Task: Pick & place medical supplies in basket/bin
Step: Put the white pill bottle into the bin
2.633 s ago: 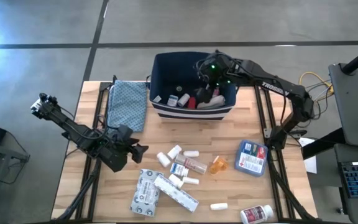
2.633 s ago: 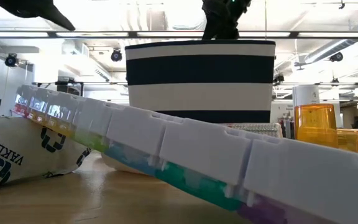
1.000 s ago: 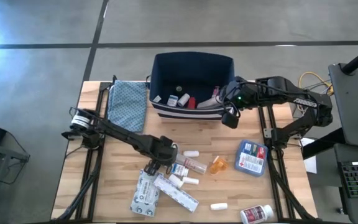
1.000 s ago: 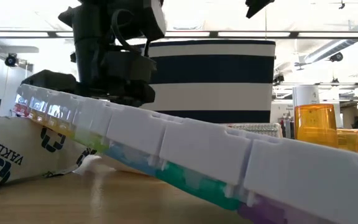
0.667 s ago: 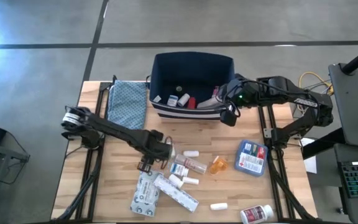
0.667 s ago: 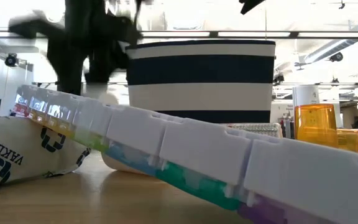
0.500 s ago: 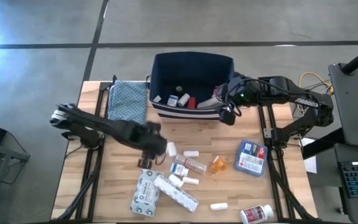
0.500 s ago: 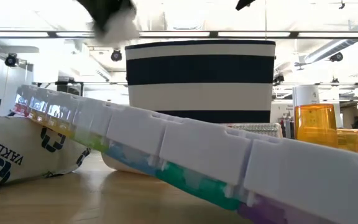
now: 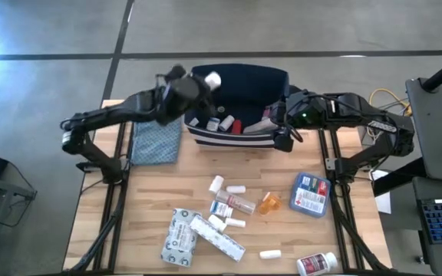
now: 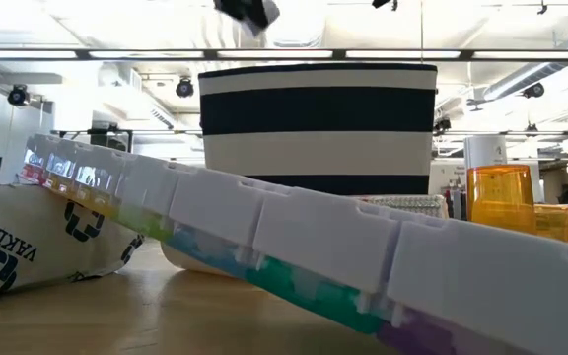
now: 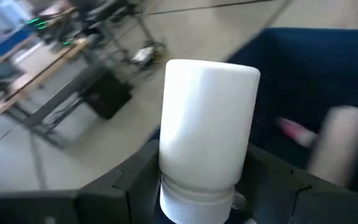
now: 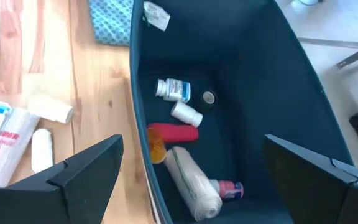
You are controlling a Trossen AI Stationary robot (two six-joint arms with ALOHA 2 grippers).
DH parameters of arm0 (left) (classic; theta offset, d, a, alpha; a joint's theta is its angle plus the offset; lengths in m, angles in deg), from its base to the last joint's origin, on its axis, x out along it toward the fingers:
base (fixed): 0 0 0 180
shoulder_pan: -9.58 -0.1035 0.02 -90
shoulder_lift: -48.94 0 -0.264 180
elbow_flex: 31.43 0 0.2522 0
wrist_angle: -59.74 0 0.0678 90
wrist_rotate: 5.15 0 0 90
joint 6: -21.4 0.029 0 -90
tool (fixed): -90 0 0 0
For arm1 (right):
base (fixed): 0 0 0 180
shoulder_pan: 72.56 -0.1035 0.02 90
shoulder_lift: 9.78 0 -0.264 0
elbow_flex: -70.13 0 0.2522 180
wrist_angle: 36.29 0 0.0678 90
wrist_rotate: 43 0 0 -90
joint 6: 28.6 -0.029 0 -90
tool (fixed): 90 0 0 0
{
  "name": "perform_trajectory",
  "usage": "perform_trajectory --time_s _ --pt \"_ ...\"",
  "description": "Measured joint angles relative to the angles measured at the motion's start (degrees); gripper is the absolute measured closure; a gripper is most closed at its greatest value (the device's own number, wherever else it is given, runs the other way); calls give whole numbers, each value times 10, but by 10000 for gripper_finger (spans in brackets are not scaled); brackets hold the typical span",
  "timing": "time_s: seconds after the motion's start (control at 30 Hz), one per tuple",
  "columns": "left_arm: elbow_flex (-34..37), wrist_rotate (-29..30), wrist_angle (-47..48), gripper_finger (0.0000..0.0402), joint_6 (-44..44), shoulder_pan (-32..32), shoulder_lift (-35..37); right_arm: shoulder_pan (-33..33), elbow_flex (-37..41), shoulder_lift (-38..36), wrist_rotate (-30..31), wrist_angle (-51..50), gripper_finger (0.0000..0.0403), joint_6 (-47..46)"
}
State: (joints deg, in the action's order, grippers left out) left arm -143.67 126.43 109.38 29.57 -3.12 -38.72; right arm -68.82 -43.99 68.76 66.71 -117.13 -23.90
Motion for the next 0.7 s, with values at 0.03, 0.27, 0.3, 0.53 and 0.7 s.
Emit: perform_trajectory --time_s 0.03,0.27,0.3,0.53,0.7 --pt "0 -1 -9 201 10 -14 -8 0 0 -3 0 -6 35 -1" --pt "-26 -4 2 116 37 -19 -34 0 0 -40 0 -34 35 -39" --pt "-35 -4 9 108 42 -9 -31 0 0 -45 0 -33 35 -44" --pt "-119 -21 176 93 -51 130 -16 0 4 -44 -66 -33 35 -63" --pt "-132 -21 370 93 -271 224 -16 0 8 -6 -78 -34 35 -66"
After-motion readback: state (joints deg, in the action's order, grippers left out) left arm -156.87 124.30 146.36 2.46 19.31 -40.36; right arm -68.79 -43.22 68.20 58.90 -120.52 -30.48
